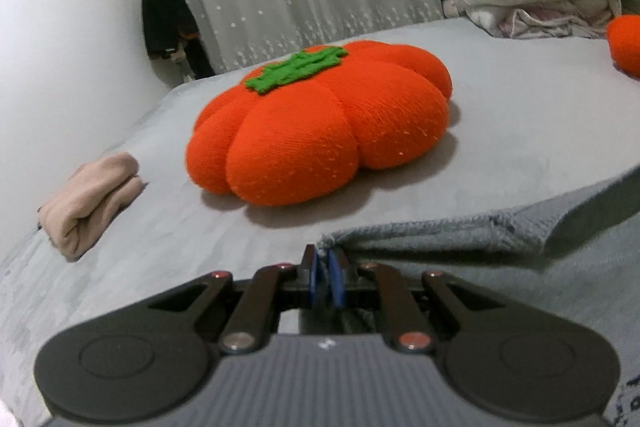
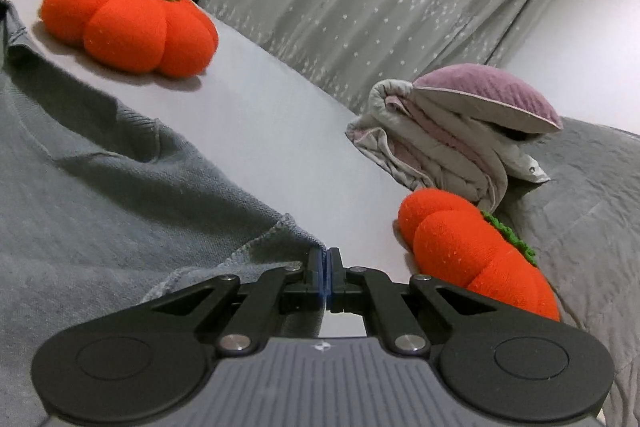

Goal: Fold clothes

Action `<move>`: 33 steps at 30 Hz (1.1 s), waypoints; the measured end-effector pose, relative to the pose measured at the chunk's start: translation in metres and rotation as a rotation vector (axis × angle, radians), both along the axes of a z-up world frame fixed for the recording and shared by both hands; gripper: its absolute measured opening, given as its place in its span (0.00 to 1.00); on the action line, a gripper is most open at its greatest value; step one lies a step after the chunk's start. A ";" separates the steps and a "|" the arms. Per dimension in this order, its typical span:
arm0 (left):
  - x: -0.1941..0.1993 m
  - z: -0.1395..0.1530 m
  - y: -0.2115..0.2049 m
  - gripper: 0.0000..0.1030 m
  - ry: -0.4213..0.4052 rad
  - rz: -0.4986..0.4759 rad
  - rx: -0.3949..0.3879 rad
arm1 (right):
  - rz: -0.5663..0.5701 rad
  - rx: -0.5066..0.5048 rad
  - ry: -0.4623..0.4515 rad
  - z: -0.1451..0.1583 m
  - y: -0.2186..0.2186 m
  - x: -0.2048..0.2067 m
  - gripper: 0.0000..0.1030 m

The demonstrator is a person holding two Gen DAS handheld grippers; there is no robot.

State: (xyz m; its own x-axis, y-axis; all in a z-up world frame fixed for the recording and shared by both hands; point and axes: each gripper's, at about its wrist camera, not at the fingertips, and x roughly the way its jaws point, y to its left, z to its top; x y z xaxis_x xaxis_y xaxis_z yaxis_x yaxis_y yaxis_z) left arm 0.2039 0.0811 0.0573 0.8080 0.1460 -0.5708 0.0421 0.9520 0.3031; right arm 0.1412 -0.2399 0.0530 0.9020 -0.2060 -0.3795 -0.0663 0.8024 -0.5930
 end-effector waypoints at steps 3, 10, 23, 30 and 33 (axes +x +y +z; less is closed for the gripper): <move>0.014 -0.003 -0.006 0.08 0.015 -0.019 0.021 | -0.024 0.014 0.002 0.000 -0.005 0.012 0.02; 0.043 -0.017 -0.019 0.08 0.033 -0.085 0.155 | -0.079 0.009 0.002 -0.012 -0.009 0.036 0.02; 0.070 -0.031 -0.003 0.46 0.101 -0.028 0.139 | -0.209 0.026 0.053 -0.051 -0.029 0.062 0.00; 0.059 -0.010 0.024 0.65 0.067 0.057 0.052 | -0.274 0.274 0.113 -0.031 -0.063 0.059 0.00; 0.042 0.001 0.031 0.62 0.065 0.052 0.036 | -0.255 0.354 0.140 -0.021 -0.060 0.051 0.00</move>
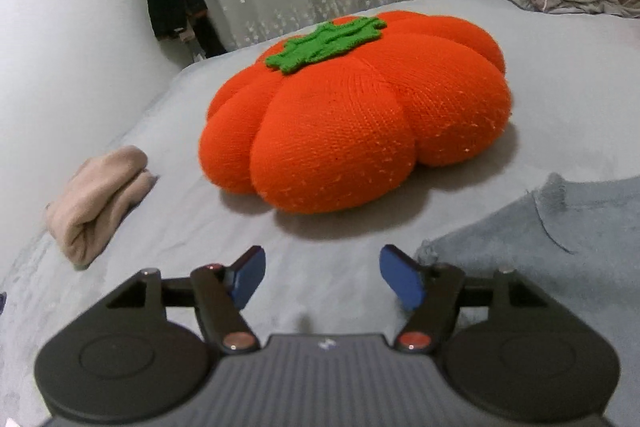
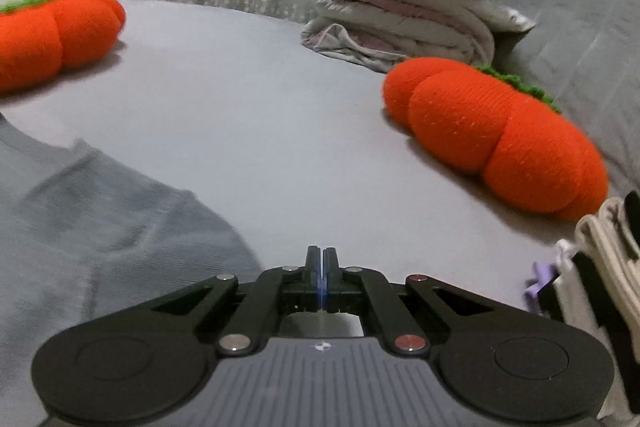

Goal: Fold clothes
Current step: 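Open both tools and release the sweater flat on the bed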

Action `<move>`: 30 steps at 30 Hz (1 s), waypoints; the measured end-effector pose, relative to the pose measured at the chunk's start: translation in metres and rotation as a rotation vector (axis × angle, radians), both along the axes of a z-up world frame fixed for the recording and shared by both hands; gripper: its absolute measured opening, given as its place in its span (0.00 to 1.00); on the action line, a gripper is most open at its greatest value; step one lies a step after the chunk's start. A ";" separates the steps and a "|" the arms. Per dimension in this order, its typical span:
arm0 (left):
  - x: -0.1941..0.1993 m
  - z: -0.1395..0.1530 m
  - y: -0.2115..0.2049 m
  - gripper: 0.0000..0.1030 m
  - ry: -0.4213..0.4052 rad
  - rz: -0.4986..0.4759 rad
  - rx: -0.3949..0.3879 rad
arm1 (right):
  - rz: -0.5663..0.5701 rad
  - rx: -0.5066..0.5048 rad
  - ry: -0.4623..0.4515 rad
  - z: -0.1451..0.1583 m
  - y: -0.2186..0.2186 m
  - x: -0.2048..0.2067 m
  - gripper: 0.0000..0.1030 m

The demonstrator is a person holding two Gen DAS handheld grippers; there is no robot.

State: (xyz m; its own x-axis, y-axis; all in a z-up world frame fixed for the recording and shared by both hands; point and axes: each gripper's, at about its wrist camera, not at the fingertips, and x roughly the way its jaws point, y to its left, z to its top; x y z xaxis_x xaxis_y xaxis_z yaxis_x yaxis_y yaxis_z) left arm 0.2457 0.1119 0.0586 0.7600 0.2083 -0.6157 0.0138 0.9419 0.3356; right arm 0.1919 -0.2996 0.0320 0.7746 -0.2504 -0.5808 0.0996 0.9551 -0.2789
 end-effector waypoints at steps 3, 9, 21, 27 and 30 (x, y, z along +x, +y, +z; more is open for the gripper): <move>-0.030 0.008 0.002 0.61 0.020 -0.021 -0.077 | 0.036 0.053 0.015 0.013 0.004 -0.013 0.01; -0.096 0.015 0.011 0.58 0.095 0.006 -0.277 | 0.123 0.184 0.087 0.025 0.006 -0.056 0.11; -0.179 0.019 0.034 0.56 0.141 0.165 -0.456 | 0.141 0.467 0.160 0.037 0.009 -0.162 0.21; -0.172 0.007 0.032 0.63 0.141 0.196 -0.509 | 0.184 0.518 0.201 0.034 0.021 -0.203 0.25; -0.161 -0.004 0.038 0.60 0.152 0.229 -0.578 | 0.193 0.531 0.202 0.033 0.019 -0.213 0.28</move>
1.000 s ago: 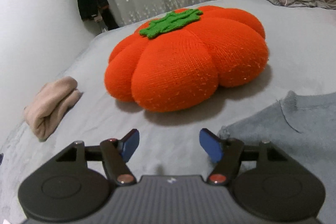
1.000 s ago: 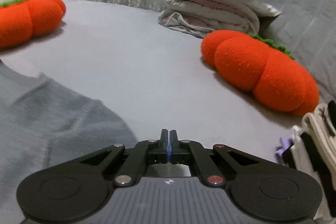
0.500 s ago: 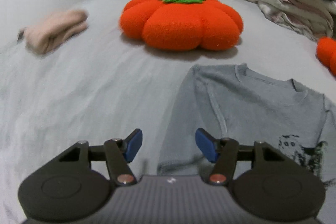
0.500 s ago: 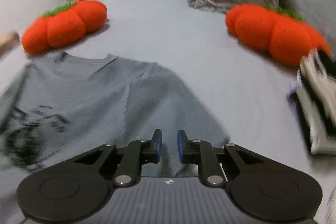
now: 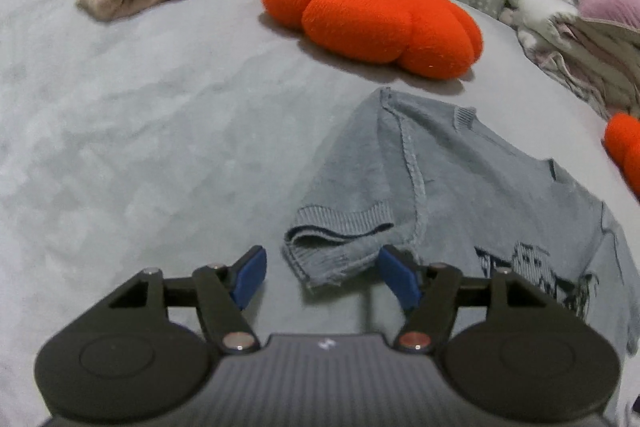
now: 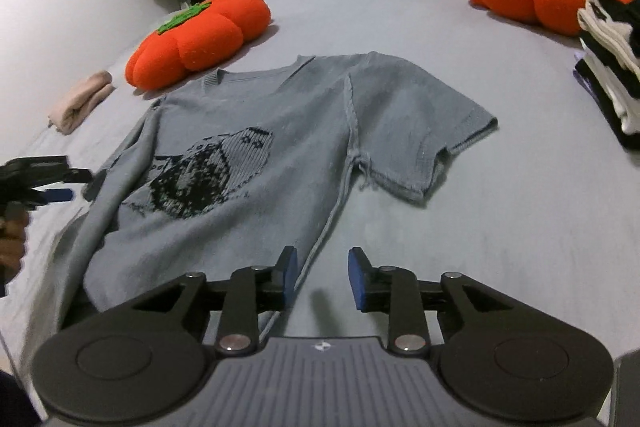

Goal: Fold clothes

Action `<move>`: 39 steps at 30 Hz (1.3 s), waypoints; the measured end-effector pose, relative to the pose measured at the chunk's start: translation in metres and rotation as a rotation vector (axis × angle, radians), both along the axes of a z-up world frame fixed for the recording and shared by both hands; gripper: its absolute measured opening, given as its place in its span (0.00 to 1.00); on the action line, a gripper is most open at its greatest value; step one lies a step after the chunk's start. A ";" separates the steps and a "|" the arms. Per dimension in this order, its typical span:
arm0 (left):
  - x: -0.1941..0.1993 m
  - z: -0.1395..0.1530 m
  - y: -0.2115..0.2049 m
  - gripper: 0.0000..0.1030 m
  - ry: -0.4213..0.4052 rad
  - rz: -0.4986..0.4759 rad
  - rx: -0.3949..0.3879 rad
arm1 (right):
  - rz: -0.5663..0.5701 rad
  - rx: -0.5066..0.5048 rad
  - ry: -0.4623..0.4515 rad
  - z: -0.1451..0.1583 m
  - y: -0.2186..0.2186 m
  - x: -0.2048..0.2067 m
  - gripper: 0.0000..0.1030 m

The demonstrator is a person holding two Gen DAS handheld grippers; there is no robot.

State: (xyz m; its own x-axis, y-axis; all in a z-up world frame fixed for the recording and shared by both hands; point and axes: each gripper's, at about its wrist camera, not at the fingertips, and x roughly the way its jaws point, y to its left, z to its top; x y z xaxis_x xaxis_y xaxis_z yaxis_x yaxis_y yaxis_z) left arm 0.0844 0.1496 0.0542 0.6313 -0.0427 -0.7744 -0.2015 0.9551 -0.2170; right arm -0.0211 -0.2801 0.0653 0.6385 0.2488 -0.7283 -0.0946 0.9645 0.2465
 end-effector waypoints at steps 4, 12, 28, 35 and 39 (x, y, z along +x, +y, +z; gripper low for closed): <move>0.014 -0.013 -0.007 0.08 0.008 0.024 0.002 | 0.010 0.044 0.011 -0.003 -0.001 0.004 0.28; 0.019 0.007 0.015 0.06 -0.086 0.123 0.045 | 0.046 0.087 0.044 -0.011 0.002 0.010 0.28; 0.026 0.010 0.079 0.06 -0.112 0.274 0.011 | 0.042 0.087 0.023 -0.004 0.006 0.008 0.28; 0.030 0.009 0.086 0.03 -0.141 0.296 0.140 | 0.039 0.091 0.014 -0.001 0.003 0.007 0.28; 0.034 -0.002 0.082 0.05 -0.063 0.219 0.081 | 0.034 0.088 0.019 -0.002 0.003 0.009 0.28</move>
State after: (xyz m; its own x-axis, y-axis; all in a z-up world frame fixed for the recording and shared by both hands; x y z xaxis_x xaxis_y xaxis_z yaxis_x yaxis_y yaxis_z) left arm 0.1186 0.2313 0.0519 0.6658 0.1609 -0.7286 -0.3940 0.9051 -0.1602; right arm -0.0117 -0.2767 0.0631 0.6149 0.3340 -0.7143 -0.1216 0.9352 0.3326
